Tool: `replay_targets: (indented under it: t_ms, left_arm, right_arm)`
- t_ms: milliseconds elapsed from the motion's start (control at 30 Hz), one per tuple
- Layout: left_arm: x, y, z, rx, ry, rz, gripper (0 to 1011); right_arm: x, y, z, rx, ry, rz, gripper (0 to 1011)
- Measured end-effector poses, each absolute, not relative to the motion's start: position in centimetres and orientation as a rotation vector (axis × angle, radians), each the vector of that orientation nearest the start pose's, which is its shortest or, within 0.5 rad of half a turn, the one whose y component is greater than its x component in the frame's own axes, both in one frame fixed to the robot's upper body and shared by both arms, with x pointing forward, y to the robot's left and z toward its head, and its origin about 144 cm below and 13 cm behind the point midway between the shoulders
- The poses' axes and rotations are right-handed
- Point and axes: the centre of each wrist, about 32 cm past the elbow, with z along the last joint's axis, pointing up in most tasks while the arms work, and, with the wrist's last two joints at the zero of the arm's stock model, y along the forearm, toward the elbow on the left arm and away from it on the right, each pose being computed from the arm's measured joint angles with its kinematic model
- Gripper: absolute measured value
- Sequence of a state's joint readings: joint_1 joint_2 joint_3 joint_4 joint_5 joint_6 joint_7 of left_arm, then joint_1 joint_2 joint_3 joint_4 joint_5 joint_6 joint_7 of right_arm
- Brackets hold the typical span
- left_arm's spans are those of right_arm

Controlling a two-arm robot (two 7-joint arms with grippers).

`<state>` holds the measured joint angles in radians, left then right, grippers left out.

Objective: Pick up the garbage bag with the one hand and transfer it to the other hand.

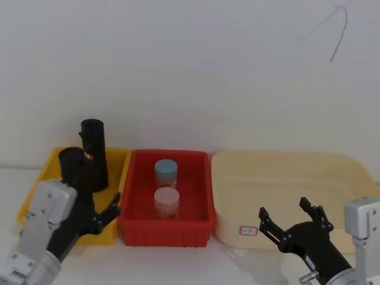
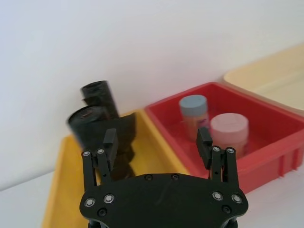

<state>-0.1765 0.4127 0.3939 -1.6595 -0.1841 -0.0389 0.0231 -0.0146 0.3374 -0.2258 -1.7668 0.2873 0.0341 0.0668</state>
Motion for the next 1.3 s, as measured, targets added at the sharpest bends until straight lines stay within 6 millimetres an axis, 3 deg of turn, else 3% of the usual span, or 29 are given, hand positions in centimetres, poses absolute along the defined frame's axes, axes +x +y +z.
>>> replay_targets:
  t_ms: [467,1300]
  left_arm:
    - [48.5,24.5,119.9,0.001,-0.285,1.286,1001]
    - [53.2,26.1,119.9,-0.026,-0.176,1.278,1001]
  right_arm:
    - [44.3,-23.7,118.9,0.026,-0.075,-1.229,999]
    - [44.3,-23.7,118.9,0.026,-0.075,-1.229,1000]
